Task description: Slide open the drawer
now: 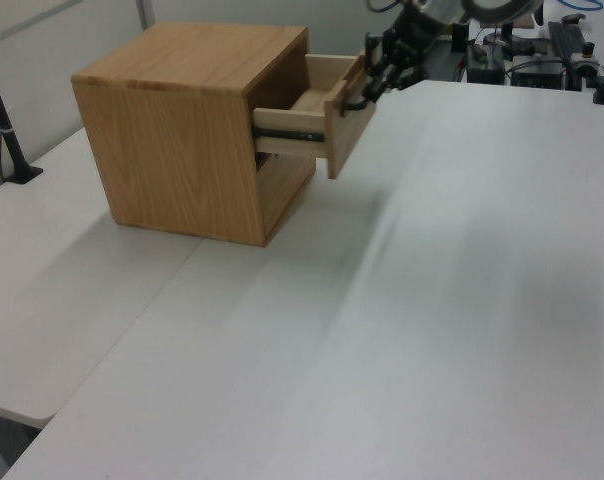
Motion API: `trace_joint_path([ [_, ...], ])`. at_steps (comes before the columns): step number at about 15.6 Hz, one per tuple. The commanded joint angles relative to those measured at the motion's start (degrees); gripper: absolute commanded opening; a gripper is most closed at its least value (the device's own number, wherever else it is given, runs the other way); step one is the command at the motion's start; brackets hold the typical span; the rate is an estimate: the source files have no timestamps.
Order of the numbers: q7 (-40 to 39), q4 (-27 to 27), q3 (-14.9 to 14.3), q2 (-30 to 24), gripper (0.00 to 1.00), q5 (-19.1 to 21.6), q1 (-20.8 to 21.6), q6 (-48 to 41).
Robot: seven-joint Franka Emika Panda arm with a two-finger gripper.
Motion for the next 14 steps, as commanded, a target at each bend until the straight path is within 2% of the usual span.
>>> trace_joint_path([
  [1,-6.7,-3.5,-0.3,-8.5,0.07,3.0,0.2,-8.9],
  [5,-9.3,-3.7,-0.4,-8.6,0.11,3.0,-0.1,-14.1],
  [7,-9.5,-3.7,-0.4,-8.5,0.15,3.0,-0.1,-16.4],
  [9,-9.7,-3.3,-0.4,-8.5,0.51,3.0,-0.8,-18.3],
  [11,-10.2,-2.5,-0.4,-8.5,0.80,2.9,-0.9,-20.5],
  [13,-14.3,-0.8,-0.5,-8.6,0.96,2.8,-0.9,-25.3],
  [14,-17.2,0.4,-0.5,-8.9,1.00,2.3,-0.9,-28.3],
])
